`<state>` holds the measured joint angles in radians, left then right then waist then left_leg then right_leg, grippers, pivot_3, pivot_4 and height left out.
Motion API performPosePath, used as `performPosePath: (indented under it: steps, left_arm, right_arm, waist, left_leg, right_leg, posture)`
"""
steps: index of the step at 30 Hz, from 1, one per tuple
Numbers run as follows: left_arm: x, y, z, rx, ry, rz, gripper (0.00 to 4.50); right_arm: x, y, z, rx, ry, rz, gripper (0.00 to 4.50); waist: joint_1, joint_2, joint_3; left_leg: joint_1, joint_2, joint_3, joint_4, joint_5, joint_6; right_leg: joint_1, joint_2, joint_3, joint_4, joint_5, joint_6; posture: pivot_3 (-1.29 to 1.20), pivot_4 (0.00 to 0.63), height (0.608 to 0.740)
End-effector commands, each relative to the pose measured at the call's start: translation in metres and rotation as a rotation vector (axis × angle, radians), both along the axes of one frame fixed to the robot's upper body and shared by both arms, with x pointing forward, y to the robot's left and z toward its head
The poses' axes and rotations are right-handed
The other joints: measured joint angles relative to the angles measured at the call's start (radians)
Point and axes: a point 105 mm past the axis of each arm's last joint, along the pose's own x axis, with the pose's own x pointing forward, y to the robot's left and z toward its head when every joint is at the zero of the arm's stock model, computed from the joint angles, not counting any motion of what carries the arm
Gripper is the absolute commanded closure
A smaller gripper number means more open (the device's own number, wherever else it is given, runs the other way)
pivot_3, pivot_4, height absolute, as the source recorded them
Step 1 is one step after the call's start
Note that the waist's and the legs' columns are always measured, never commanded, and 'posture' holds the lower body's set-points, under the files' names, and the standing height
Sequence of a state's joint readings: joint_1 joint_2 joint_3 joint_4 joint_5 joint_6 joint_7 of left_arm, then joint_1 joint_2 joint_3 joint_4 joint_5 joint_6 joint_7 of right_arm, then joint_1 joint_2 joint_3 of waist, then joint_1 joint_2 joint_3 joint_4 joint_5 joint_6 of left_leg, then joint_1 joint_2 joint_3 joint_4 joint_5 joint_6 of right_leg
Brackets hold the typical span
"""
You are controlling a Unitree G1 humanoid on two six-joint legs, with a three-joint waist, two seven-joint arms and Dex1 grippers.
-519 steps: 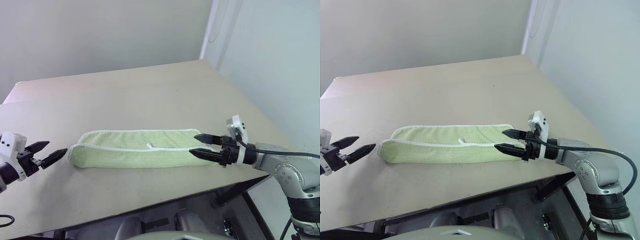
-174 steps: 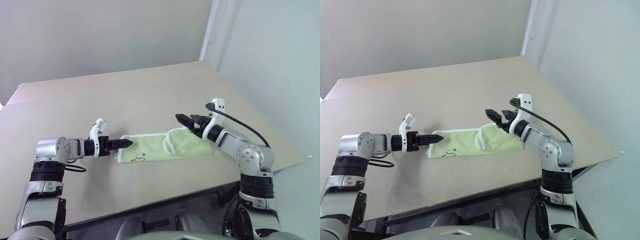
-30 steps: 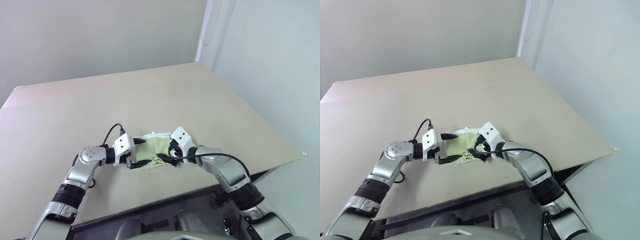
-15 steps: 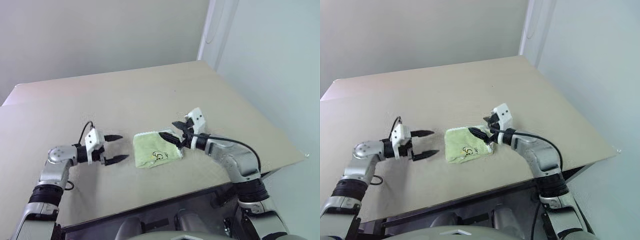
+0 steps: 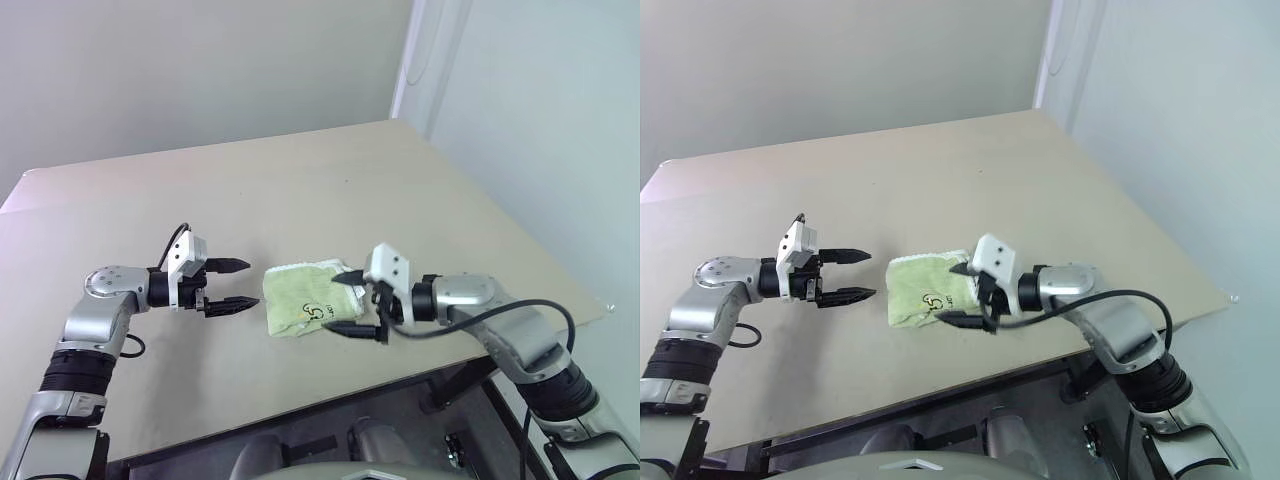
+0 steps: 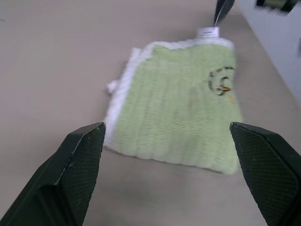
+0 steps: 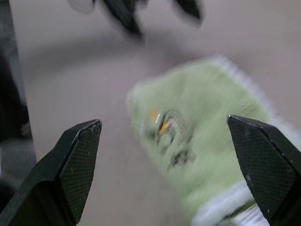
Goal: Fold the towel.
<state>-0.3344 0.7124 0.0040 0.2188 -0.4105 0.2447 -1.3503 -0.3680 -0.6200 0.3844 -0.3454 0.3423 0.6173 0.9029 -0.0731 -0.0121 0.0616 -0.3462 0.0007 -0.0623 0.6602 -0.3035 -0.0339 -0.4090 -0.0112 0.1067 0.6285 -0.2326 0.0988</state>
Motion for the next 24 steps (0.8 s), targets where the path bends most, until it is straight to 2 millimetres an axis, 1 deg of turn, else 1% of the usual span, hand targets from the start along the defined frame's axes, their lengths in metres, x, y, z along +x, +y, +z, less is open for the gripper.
performPosePath:
  steps: [1, 5, 9, 12, 18, 22, 24]
  left_arm:
    - [-0.007, -0.003, 0.021, -0.016, -0.035, -0.018, 0.04]
    - [-0.017, -0.005, 0.018, 0.018, -0.043, -0.027, 0.04]
    - [-0.019, -0.007, 0.022, 0.002, -0.056, -0.003, 0.04]
    - [-0.02, -0.008, 0.022, 0.006, -0.06, 0.002, 0.04]
    - [-0.015, -0.011, 0.026, 0.016, -0.095, 0.021, 0.04]
    - [-0.009, -0.015, 0.029, 0.016, -0.1, 0.026, 0.04]
    - [-0.008, -0.016, 0.029, 0.019, -0.099, 0.026, 0.04]
  right_arm:
    - [0.007, 0.005, -0.009, -0.098, -0.125, 0.067, 0.0]
    - [0.017, 0.007, -0.021, -0.152, -0.181, 0.067, 0.0]
    - [0.023, 0.007, -0.03, -0.192, -0.236, 0.055, 0.0]
    - [0.025, 0.007, -0.033, -0.203, -0.264, 0.054, 0.0]
    - [0.027, 0.007, -0.04, -0.244, -0.337, 0.063, 0.0]
    - [0.037, 0.001, -0.047, -0.304, -0.377, 0.03, 0.0]
    - [0.039, -0.001, -0.05, -0.317, -0.381, 0.026, 0.0]
  waist:
    - [0.001, -0.001, 0.001]
    - [0.002, -0.002, 0.002]
    - [0.004, -0.003, 0.002]
    - [0.004, -0.003, 0.002]
    - [0.003, -0.003, 0.002]
    - [0.003, -0.003, 0.002]
    - [0.002, -0.003, 0.002]
  left_leg:
    - [0.0, 0.0, 0.0, 0.0, 0.0, 0.0]
    - [-0.001, 0.0, 0.0, 0.0, 0.0, 0.0]
    - [-0.004, 0.0, 0.0, 0.001, 0.0, 0.0]
    - [-0.005, 0.0, 0.0, 0.001, 0.0, 0.0]
    - [-0.005, 0.0, 0.0, 0.001, 0.0, 0.0]
    - [-0.004, 0.0, 0.0, 0.001, 0.0, 0.0]
    - [-0.001, 0.0, 0.0, 0.002, 0.0, 0.0]
  right_leg:
    - [0.0, 0.0, 0.0, 0.0, 0.0, 0.0]
    - [0.0, -0.001, 0.0, 0.0, 0.0, 0.0]
    - [-0.003, 0.0, 0.0, 0.0, 0.0, 0.0]
    - [-0.004, 0.0, 0.0, 0.0, 0.0, 0.0]
    - [-0.004, 0.0, 0.0, 0.0, 0.0, 0.0]
    - [-0.003, 0.0, 0.0, 0.0, 0.0, 0.0]
    - [0.0, 0.0, 0.0, 0.0, 0.0, 0.0]
  posture:
    - [0.0, 0.0, 0.74]
    - [0.0, 0.0, 0.74]
    - [0.0, 0.0, 0.74]
    - [0.0, 0.0, 0.74]
    - [0.0, 0.0, 0.74]
    - [0.0, 0.0, 0.74]
    - [0.0, 0.0, 0.74]
